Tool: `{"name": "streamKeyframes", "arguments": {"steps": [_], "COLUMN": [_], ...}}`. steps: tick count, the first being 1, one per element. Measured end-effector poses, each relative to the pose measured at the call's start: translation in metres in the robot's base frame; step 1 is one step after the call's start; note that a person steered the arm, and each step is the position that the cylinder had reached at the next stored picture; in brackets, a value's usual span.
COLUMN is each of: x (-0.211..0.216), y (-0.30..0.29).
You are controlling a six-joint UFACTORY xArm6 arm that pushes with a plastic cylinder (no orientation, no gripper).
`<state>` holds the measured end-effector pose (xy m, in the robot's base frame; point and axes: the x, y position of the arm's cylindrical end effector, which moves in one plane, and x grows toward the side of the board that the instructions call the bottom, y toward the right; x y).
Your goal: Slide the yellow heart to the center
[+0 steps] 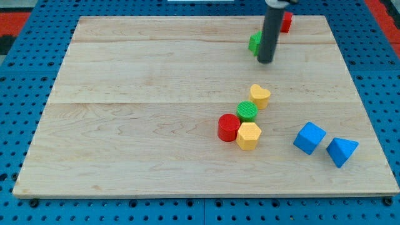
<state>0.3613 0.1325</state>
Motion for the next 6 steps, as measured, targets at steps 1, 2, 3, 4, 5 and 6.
{"name": "streamKeyframes", "arguments": {"steps": [1, 2, 3, 4, 5, 6], "x": [0.068, 0.087, 0.086, 0.082, 0.067, 0.013], "y": [0.02, -0.038, -0.114, -0.13, -0.147, -0.208]}}
